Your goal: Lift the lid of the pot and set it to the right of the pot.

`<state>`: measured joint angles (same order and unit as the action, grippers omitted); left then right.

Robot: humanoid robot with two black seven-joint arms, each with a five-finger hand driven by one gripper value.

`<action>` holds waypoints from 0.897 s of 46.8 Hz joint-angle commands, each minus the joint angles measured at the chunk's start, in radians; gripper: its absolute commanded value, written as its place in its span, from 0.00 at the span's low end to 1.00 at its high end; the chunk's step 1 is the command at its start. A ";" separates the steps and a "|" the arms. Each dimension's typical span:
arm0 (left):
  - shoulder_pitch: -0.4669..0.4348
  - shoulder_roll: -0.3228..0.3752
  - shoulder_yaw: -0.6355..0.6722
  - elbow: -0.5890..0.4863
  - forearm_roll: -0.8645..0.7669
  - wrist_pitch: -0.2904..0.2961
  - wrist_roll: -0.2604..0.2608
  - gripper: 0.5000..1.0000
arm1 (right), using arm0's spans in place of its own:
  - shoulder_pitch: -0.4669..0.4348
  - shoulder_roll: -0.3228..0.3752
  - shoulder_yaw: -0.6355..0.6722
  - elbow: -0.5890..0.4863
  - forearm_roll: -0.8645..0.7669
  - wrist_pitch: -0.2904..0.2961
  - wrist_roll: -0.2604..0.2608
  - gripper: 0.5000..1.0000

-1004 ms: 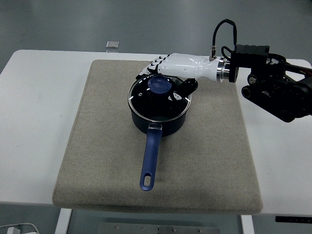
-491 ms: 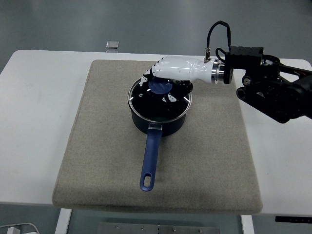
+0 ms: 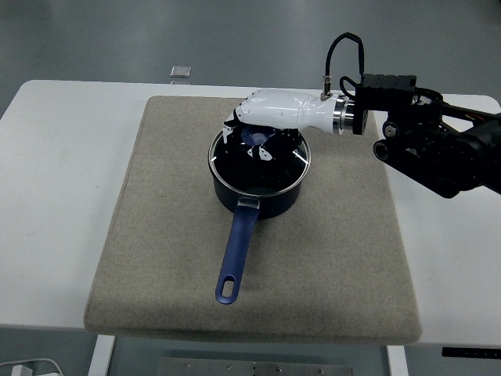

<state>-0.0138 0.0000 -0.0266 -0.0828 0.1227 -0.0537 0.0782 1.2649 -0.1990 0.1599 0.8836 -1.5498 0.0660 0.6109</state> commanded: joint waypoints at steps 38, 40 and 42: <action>0.000 0.000 0.001 0.000 0.000 0.000 0.000 1.00 | 0.090 -0.020 -0.086 0.000 -0.021 0.005 0.000 0.79; 0.000 0.000 0.001 0.000 0.000 0.000 0.000 1.00 | 0.090 -0.020 -0.086 0.000 -0.021 0.005 0.000 0.79; 0.000 0.000 0.001 0.000 0.000 0.000 0.000 1.00 | 0.090 -0.020 -0.086 0.000 -0.023 0.005 0.000 0.79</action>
<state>-0.0138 0.0000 -0.0267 -0.0828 0.1227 -0.0537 0.0782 1.3544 -0.2195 0.0736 0.8834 -1.5707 0.0707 0.6109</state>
